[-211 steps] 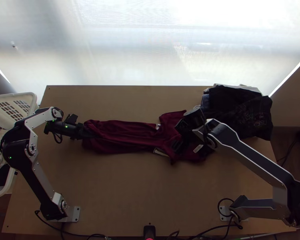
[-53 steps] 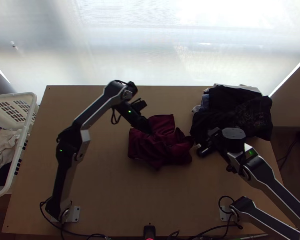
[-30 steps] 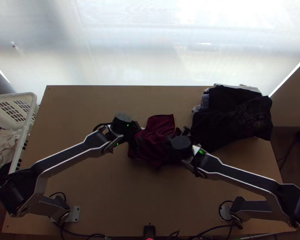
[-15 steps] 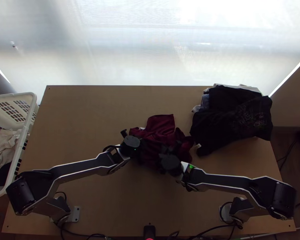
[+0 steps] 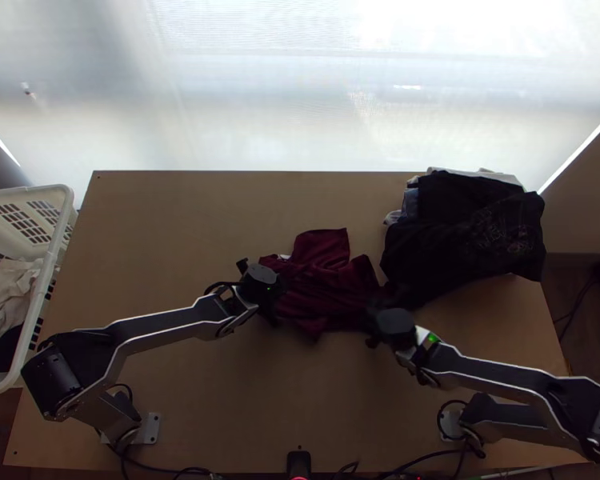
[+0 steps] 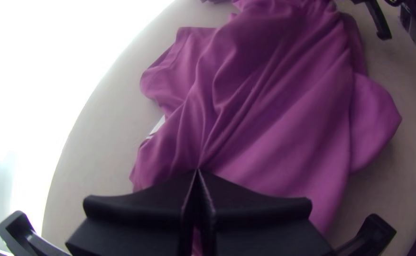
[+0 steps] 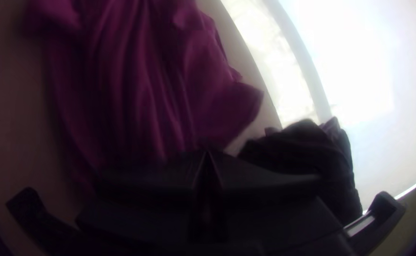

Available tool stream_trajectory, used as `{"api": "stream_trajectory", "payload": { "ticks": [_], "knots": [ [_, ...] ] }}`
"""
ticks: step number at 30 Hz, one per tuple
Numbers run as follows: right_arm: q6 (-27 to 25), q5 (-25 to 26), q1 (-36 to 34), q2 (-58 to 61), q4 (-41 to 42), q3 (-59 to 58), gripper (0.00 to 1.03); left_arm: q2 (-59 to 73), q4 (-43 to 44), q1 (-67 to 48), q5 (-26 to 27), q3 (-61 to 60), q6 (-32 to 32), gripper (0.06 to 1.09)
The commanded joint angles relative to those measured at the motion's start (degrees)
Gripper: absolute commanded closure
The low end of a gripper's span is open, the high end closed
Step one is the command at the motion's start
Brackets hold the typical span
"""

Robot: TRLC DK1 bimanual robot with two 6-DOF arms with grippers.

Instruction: Fold the t-shirt

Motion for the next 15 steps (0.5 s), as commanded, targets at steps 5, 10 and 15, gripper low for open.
{"api": "stream_trajectory", "payload": {
  "ticks": [5, 10, 15],
  "knots": [
    [-8.1, -3.5, -10.1, -20.0, -2.7, -3.8, 0.89, -2.7, -3.6, 0.4, 0.6, 0.3, 0.1, 0.95],
    [-8.5, -1.3, -3.1, -22.3, -3.9, 0.5, 0.86, -8.8, -6.5, 0.3, 0.6, 0.4, -1.6, 0.78],
    [-7.9, -0.6, 2.0, -16.5, -3.9, 4.9, 0.79, -14.9, -9.2, 2.7, 0.4, 0.2, -2.7, 0.16]
  ]
}}
